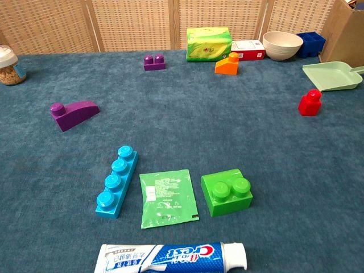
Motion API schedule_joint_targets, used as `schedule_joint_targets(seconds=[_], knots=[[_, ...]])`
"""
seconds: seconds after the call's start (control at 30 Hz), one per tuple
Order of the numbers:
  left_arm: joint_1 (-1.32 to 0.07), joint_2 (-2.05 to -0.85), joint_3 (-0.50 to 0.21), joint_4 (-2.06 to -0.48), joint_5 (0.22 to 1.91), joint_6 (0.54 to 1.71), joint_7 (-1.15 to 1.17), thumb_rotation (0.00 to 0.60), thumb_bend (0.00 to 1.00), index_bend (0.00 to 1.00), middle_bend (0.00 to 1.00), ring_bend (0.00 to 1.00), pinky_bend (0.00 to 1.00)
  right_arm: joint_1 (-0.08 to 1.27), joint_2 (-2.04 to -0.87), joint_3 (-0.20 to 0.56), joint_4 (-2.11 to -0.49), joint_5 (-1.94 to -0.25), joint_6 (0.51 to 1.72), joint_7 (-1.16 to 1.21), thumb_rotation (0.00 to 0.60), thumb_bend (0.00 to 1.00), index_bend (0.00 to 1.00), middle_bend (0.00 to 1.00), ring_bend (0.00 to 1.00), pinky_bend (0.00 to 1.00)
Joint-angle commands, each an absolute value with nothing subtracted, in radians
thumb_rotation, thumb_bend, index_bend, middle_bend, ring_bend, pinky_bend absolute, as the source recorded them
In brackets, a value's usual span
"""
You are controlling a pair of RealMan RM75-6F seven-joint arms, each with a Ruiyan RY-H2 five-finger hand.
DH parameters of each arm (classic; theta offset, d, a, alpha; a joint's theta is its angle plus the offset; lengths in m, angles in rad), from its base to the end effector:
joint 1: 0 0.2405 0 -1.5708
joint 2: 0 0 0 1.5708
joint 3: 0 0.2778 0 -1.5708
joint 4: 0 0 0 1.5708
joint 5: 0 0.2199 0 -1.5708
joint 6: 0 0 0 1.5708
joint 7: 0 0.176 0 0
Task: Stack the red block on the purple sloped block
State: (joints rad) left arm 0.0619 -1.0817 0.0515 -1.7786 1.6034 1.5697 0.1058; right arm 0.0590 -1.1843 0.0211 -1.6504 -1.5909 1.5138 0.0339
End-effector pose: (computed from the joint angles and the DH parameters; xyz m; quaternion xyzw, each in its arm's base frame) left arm -0.3145 0.1455 0.1502 -0.5913 -0.4220 -0.3678 0.5805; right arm -0.3108 -0.1991 0.1284 0.5896 -0.4157 0.4371 0.5372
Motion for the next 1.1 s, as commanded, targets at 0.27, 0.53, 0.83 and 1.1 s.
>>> schedule_joint_targets(seconds=[0.27, 0.53, 0.83, 1.1], knots=[[0.061, -1.078, 0.052, -1.776, 1.61, 1.575, 0.097, 0.6, 0.32, 0.23, 0.13, 0.01, 0.0, 0.054, -1.182, 0.019, -1.657, -1.602, 1.527, 0.035, 0.6, 0.2, 0.4, 0.26, 0.05, 0.05], [0.013, -1.053, 0.016, -1.785, 1.534, 1.495, 0.087, 0.6, 0.32, 0.24, 0.13, 0.01, 0.0, 0.039, -1.189, 0.015, -1.654, -1.605, 1.55, 0.052, 0.6, 0.2, 0.4, 0.26, 0.05, 0.05], [-0.109, -1.031, -0.054, -1.811, 1.385, 1.307, 0.153, 0.6, 0.32, 0.24, 0.13, 0.01, 0.0, 0.041, -1.186, 0.023, -1.647, -1.586, 1.54, 0.057, 0.6, 0.2, 0.4, 0.26, 0.05, 0.05], [-0.239, -1.035, -0.113, -1.82, 1.186, 1.109, 0.21, 0.6, 0.32, 0.24, 0.12, 0.01, 0.0, 0.048, -1.19, 0.03, -1.641, -1.556, 1.511, 0.062, 0.6, 0.2, 0.4, 0.26, 0.05, 0.05]])
